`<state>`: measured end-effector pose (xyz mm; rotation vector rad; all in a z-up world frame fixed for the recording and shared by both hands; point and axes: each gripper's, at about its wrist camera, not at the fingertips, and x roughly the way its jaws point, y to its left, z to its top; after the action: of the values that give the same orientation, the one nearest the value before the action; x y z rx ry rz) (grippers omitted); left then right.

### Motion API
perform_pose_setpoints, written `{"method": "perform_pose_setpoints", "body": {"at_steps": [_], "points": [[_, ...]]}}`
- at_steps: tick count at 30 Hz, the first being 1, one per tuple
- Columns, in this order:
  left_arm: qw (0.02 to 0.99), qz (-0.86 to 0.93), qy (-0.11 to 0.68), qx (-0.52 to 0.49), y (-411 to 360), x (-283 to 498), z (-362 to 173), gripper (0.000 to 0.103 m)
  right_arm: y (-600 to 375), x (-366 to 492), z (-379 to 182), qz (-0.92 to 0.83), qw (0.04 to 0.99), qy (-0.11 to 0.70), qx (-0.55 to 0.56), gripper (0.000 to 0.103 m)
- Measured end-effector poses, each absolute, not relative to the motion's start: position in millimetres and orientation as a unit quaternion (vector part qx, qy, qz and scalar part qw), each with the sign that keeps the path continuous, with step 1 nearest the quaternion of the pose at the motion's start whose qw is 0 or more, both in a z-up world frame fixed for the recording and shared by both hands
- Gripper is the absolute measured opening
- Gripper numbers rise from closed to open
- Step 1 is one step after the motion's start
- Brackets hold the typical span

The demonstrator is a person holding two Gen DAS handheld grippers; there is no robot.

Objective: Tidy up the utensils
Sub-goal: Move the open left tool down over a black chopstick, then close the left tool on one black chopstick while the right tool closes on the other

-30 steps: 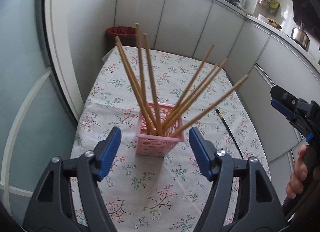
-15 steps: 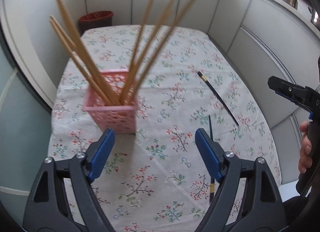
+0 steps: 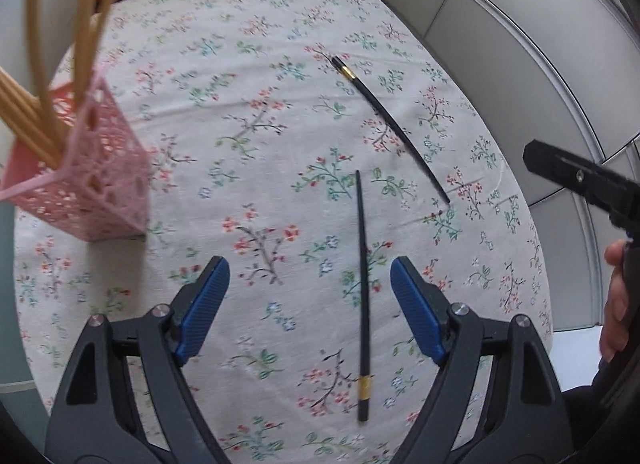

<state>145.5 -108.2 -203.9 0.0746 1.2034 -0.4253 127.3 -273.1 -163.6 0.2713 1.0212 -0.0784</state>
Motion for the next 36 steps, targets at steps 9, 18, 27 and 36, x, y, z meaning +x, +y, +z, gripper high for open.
{"method": "perform_pose_setpoints", "body": {"at_steps": [9, 18, 27, 36], "points": [[0.781, -0.208, 0.589, -0.022, -133.1, 177.5, -227.2, 0.049, -288.3, 133.1, -179.0, -0.051, 0.852, 0.504, 0.134, 0.085], [0.782, -0.206, 0.588, -0.001, -157.9, 190.5, -242.4, 0.019, -299.2, 140.1, -193.7, -0.059, 0.841, 0.521, 0.134, 0.085], [0.796, -0.186, 0.569, 0.088, -187.2, 188.8, -246.3, 0.005, -299.5, 149.3, -210.4, -0.061, 0.827, 0.543, 0.133, 0.085], [0.815, -0.192, 0.543, 0.056, -165.3, 183.8, -220.1, 0.004, -285.1, 158.2, -227.1, -0.049, 0.814, 0.568, 0.11, 0.085]]}}
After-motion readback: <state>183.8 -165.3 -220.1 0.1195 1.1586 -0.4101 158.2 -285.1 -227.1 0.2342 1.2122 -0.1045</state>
